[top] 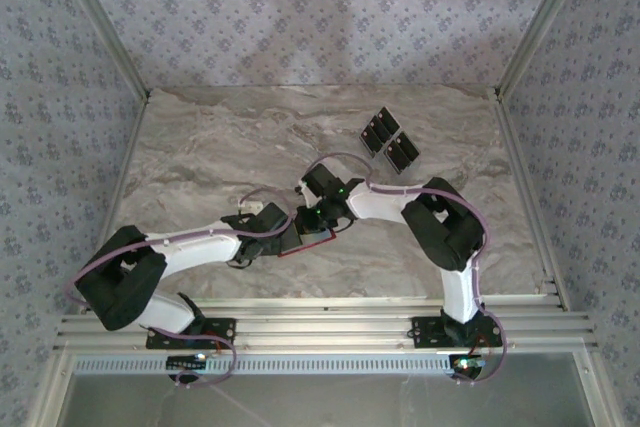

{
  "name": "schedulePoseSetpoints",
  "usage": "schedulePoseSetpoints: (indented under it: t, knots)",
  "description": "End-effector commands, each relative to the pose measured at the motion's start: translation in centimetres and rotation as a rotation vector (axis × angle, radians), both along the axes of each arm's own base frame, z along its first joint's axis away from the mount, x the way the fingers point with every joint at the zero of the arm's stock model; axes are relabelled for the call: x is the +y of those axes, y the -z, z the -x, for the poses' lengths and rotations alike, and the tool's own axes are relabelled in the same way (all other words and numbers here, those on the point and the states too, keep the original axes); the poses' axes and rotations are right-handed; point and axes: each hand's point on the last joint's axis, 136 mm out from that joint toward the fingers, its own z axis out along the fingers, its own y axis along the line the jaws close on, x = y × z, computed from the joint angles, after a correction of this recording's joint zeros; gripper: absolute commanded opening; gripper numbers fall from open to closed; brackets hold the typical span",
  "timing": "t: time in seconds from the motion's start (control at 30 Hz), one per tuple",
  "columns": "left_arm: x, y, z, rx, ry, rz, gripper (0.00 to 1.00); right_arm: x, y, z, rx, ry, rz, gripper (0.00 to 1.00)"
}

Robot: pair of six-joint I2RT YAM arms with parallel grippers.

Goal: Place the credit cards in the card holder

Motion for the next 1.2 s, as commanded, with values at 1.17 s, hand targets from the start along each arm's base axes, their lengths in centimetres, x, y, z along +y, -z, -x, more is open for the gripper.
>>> schedulePoseSetpoints:
  t: [1.17]
  knots:
    - [-3.4, -3.8, -4.4, -0.056, 0.089, 0.19, 1.0, -7.6, -5.6, -1.5, -0.146, 0.127, 0.029, 0.38]
